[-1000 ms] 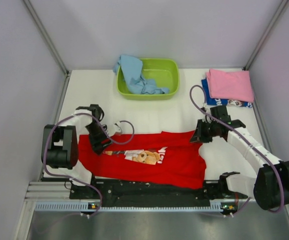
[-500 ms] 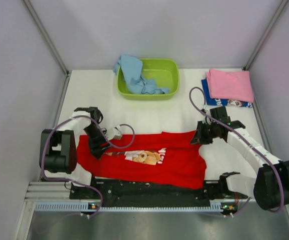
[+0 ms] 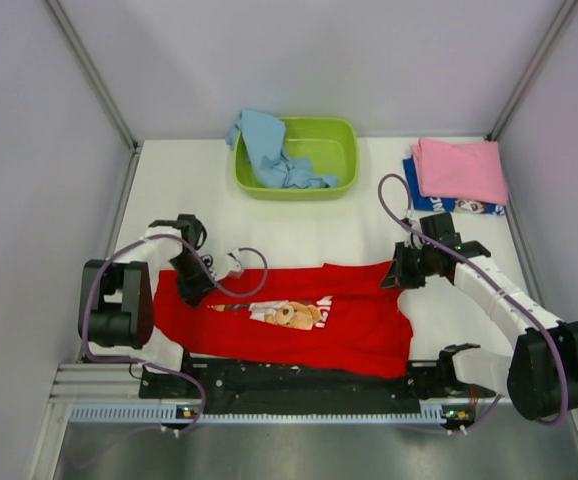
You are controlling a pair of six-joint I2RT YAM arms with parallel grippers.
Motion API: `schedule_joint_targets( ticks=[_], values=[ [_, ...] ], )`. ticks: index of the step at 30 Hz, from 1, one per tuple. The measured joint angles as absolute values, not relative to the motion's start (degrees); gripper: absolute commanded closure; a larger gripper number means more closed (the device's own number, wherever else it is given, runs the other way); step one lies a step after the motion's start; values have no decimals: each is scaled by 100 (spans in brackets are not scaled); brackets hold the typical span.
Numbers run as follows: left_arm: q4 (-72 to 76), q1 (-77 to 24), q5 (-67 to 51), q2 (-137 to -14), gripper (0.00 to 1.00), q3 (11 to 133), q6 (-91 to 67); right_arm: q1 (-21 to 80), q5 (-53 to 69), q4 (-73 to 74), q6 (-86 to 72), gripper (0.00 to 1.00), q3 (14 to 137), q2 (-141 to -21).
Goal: Fold and stack the t-shirts
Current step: Fold the other side of the tshirt into a rectangle
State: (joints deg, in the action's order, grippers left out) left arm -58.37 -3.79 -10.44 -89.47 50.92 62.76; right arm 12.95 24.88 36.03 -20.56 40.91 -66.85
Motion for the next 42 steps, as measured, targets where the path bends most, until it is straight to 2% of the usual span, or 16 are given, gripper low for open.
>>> schedule_joint_targets(
  ticks=[2,10,17,25,35,42],
  values=[
    [-5878,-379,-1046,-8927,100,5089,6324,1295,2486,3603,-2056,100,4091,-6685],
    [-6154,-340,-1066,-8816,100,5177,6412,1269,2469,3607,-2056,100,4091,-6678],
    [-6335,-331,-1105,-8812,100,6206,6259,1142,2388,4112,-2060,100,4324,-6600],
    [-5218,-336,-657,-8460,100,6331,6045,1140,2530,4737,-2217,100,4967,-6342],
    [-3911,-443,-152,-8064,100,5509,6106,1592,3170,4654,-3417,100,3135,-5527],
    [-3011,-926,473,-8320,100,5811,6243,1594,2687,4652,-3391,100,3564,-5854]
  ],
)
